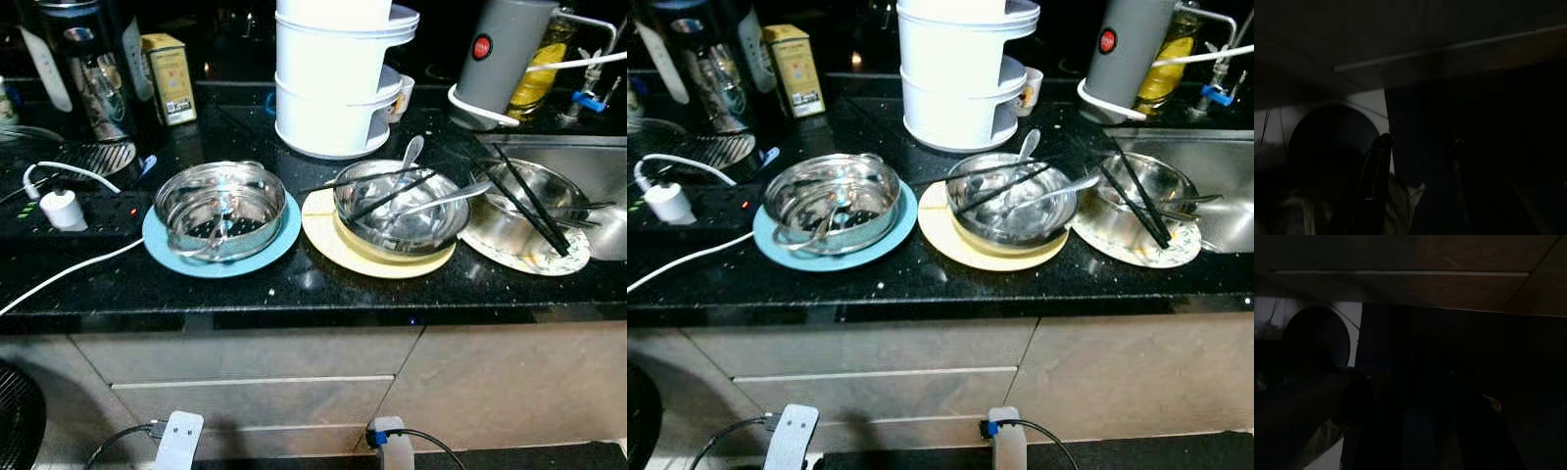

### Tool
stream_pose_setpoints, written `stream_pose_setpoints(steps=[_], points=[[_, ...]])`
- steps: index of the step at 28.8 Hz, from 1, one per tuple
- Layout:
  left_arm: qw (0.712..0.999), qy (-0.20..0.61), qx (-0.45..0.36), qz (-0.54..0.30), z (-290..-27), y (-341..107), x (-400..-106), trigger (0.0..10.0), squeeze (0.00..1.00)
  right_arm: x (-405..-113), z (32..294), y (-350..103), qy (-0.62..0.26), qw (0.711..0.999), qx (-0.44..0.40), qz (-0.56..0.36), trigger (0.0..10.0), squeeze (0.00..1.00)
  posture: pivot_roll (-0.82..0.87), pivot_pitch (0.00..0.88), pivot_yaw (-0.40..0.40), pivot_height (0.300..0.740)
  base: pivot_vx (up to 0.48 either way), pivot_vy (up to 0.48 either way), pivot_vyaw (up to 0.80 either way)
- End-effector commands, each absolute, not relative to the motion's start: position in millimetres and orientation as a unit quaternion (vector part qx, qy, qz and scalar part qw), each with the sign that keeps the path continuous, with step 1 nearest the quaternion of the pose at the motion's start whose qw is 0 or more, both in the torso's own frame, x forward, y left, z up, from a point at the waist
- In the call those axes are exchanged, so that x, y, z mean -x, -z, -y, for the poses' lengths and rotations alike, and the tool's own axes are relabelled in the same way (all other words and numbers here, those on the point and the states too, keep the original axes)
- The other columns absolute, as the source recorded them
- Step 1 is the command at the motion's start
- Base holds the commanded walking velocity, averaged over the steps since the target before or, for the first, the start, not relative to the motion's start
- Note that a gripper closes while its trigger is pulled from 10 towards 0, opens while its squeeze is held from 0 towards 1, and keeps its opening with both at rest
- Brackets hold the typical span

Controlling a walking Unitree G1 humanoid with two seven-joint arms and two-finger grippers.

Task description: Kitchen organization

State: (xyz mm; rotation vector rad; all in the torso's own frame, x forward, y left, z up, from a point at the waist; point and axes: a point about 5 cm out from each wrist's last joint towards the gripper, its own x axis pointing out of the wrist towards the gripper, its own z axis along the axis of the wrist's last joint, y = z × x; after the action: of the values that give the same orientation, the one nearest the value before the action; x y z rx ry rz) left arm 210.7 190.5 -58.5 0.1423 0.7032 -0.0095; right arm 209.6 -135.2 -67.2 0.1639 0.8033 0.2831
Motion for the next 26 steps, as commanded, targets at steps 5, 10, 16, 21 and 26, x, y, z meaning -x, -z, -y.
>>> stream_pose_setpoints(steps=[5,10,16,21,26], points=[[0.928,0.005,-0.069,-0.367,-189.6,65.6,-201.2,10.0,0.0,-203.2,138.4,71.4,-0.133,0.903,-0.078,-0.402,10.0,0.0,-0.02,0.139,-0.039,0.74,0.0,0.0,0.0],[0.927,0.007,-0.068,-0.369,-189.0,66.1,-200.7,10.0,0.0,-202.6,139.1,71.8,-0.133,0.902,-0.077,-0.403,10.0,0.0,-0.02,0.138,-0.04,0.74,0.0,0.0,0.0],[0.925,0.01,-0.067,-0.373,-188.5,67.1,-199.7,10.0,0.0,-202.0,139.8,72.2,-0.133,0.901,-0.075,-0.405,10.0,0.0,-0.02,0.133,-0.044,0.74,0.0,0.0,0.0],[0.923,0.021,-0.07,-0.378,-187.2,68.2,-198.9,10.0,0.0,-201.6,140.1,72.4,-0.135,0.901,-0.073,-0.407,10.0,0.0,-0.02,0.131,-0.045,0.74,0.0,0.0,0.0],[0.922,0.026,-0.073,-0.379,-186.3,68.5,-198.9,10.0,0.0,-201.5,139.6,72.6,-0.135,0.9,-0.073,-0.407,10.0,0.0,-0.02,0.131,-0.045,0.74,0.0,0.0,0.0]])
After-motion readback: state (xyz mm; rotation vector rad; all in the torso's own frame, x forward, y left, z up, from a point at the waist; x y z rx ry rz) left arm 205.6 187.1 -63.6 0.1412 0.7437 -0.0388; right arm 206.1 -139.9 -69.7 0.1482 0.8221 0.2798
